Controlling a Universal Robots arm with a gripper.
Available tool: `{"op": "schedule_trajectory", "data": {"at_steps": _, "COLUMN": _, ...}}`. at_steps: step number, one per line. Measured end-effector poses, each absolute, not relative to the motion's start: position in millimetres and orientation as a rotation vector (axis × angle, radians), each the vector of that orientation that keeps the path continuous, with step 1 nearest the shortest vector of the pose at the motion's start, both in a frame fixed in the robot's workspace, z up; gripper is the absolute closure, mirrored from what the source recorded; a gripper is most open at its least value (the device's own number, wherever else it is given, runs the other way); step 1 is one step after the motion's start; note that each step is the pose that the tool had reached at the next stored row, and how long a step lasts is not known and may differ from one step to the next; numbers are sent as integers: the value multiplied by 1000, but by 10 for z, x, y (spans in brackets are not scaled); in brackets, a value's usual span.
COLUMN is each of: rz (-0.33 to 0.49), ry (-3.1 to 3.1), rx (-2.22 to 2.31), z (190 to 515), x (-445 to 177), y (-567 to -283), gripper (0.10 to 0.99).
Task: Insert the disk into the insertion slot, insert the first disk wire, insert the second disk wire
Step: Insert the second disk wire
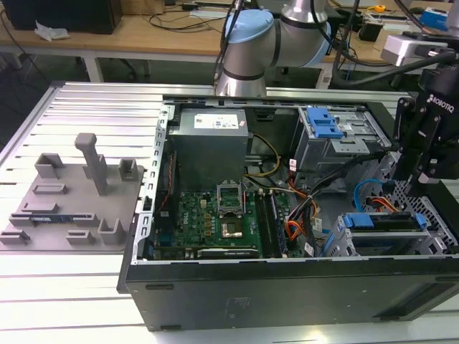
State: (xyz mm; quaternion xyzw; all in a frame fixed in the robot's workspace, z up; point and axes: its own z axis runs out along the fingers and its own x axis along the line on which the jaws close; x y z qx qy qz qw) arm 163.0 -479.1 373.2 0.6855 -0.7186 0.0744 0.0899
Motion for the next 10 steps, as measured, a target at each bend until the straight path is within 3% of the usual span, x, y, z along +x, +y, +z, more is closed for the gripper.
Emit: {"op": "schedule_trajectory", "data": {"at_steps": 10, "rz": 328, "ry": -2038, "rx": 2044, "z": 3778, "x": 1536, "y": -4625, "gripper": 663}}
